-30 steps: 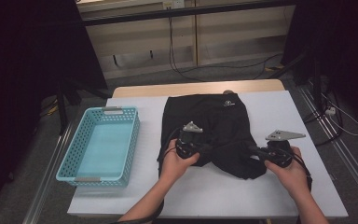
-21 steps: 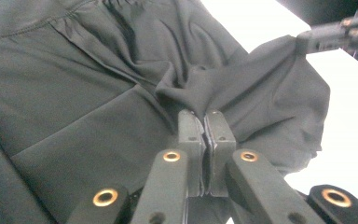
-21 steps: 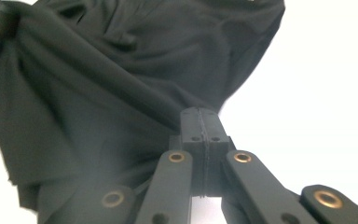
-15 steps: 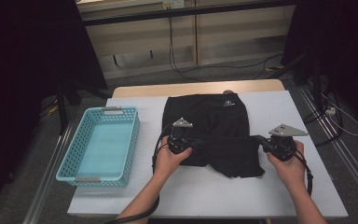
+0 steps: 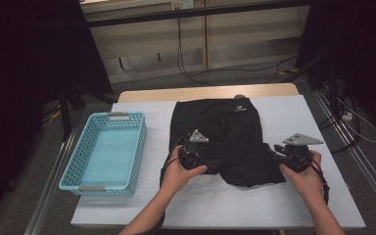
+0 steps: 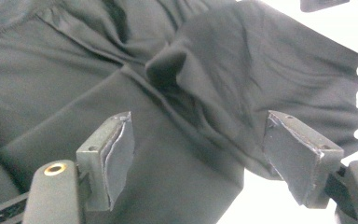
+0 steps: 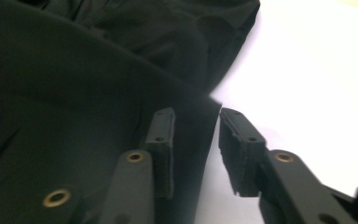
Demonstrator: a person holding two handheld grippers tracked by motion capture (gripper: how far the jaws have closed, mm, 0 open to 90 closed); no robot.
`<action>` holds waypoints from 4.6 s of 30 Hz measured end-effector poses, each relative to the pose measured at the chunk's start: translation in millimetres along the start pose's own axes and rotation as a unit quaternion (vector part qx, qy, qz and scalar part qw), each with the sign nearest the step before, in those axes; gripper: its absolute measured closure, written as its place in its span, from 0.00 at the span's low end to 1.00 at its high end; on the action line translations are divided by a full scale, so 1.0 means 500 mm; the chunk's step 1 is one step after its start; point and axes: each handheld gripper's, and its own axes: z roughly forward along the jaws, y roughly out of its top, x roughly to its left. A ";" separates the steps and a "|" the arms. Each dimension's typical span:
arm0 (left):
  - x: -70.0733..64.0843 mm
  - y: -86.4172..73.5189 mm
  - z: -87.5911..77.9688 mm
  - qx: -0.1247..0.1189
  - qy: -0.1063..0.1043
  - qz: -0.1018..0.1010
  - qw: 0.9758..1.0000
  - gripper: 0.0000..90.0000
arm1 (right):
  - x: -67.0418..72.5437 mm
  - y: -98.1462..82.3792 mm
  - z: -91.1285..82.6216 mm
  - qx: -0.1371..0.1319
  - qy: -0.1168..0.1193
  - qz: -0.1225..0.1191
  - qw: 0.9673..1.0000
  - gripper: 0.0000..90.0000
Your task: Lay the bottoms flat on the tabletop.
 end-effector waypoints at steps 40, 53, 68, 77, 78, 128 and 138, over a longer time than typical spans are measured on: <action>0.015 0.012 0.000 -0.012 -0.001 -0.005 1.000 0.38 | -0.038 -0.031 0.016 0.033 -0.017 0.017 0.999 1.00; -0.003 0.011 -0.017 -0.015 0.003 0.009 1.000 0.17 | -0.024 -0.034 -0.008 0.020 -0.004 0.020 1.000 0.56; -0.052 0.030 -0.037 -0.023 -0.038 0.061 0.997 0.18 | -0.007 -0.017 -0.036 0.000 0.009 0.032 0.999 0.35; -0.084 0.010 0.015 0.008 -0.049 0.089 0.995 0.21 | -0.013 -0.032 -0.046 0.032 0.001 0.029 0.999 0.41; -0.089 0.009 0.019 0.008 -0.051 0.087 0.995 0.22 | -0.015 -0.037 -0.047 0.030 -0.003 0.031 0.999 0.43; -0.132 -0.014 0.084 0.024 -0.057 0.125 0.990 0.73 | -0.031 -0.070 -0.029 0.055 -0.008 0.028 0.998 0.74; -0.119 -0.008 0.061 0.024 -0.074 0.103 0.992 0.94 | -0.030 -0.068 -0.040 0.066 0.022 0.028 0.997 1.00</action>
